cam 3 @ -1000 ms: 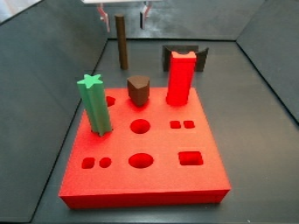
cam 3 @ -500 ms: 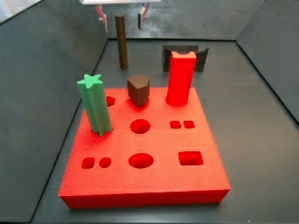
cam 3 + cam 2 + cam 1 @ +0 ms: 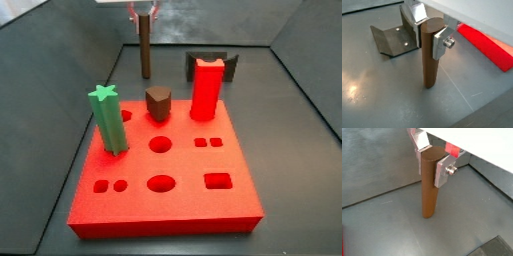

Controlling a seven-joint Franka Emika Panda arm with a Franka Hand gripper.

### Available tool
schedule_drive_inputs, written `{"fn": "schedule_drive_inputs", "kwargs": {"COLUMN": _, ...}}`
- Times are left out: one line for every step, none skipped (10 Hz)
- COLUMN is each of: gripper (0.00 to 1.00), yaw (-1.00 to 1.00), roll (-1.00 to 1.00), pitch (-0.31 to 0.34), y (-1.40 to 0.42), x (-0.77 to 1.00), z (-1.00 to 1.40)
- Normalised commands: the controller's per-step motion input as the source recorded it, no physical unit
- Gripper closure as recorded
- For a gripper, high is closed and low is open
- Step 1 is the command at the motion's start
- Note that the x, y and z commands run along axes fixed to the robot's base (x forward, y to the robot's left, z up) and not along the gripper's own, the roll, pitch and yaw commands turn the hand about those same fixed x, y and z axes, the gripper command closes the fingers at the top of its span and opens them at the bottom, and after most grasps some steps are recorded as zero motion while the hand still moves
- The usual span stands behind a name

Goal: Pick up the oval object. Move up. Move to above the board. Insert the oval object.
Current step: Pick up the oval object, then move up, then move to above the board.

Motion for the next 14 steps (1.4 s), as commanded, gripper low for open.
{"fn": "schedule_drive_inputs", "kwargs": {"gripper": 1.00, "yaw": 0.00, "roll": 0.00, "pitch": 0.000, "y": 0.00, "x": 0.00, "z": 0.00}}
{"fn": "schedule_drive_inputs", "kwargs": {"gripper": 1.00, "yaw": 0.00, "roll": 0.00, "pitch": 0.000, "y": 0.00, "x": 0.00, "z": 0.00}}
{"fn": "schedule_drive_inputs", "kwargs": {"gripper": 1.00, "yaw": 0.00, "roll": 0.00, "pitch": 0.000, "y": 0.00, "x": 0.00, "z": 0.00}}
{"fn": "schedule_drive_inputs", "kwargs": {"gripper": 1.00, "yaw": 0.00, "roll": 0.00, "pitch": 0.000, "y": 0.00, "x": 0.00, "z": 0.00}}
{"fn": "schedule_drive_inputs", "kwargs": {"gripper": 1.00, "yaw": 0.00, "roll": 0.00, "pitch": 0.000, "y": 0.00, "x": 0.00, "z": 0.00}}
{"fn": "schedule_drive_inputs", "kwargs": {"gripper": 1.00, "yaw": 0.00, "roll": 0.00, "pitch": 0.000, "y": 0.00, "x": 0.00, "z": 0.00}}
{"fn": "schedule_drive_inputs", "kwargs": {"gripper": 1.00, "yaw": 0.00, "roll": 0.00, "pitch": 0.000, "y": 0.00, "x": 0.00, "z": 0.83}}
{"fn": "schedule_drive_inputs", "kwargs": {"gripper": 1.00, "yaw": 0.03, "roll": 0.00, "pitch": 0.004, "y": 0.06, "x": -0.01, "z": 0.82}}
{"fn": "schedule_drive_inputs", "kwargs": {"gripper": 1.00, "yaw": 0.03, "roll": 0.01, "pitch": 0.013, "y": 0.06, "x": -0.02, "z": 0.73}}
{"fn": "schedule_drive_inputs", "kwargs": {"gripper": 1.00, "yaw": 0.01, "roll": 0.02, "pitch": 0.027, "y": 0.04, "x": -0.01, "z": 0.54}}
{"fn": "schedule_drive_inputs", "kwargs": {"gripper": 1.00, "yaw": 0.00, "roll": 0.02, "pitch": 0.041, "y": 0.03, "x": -0.01, "z": 0.38}}
{"fn": "schedule_drive_inputs", "kwargs": {"gripper": 1.00, "yaw": -0.35, "roll": 0.00, "pitch": 0.047, "y": -0.49, "x": -0.37, "z": 1.00}}
{"fn": "schedule_drive_inputs", "kwargs": {"gripper": 1.00, "yaw": -0.35, "roll": 0.01, "pitch": 0.046, "y": -0.50, "x": -0.37, "z": 0.94}}
{"fn": "schedule_drive_inputs", "kwargs": {"gripper": 1.00, "yaw": -0.23, "roll": 0.02, "pitch": -0.012, "y": -0.30, "x": -0.26, "z": 0.75}}
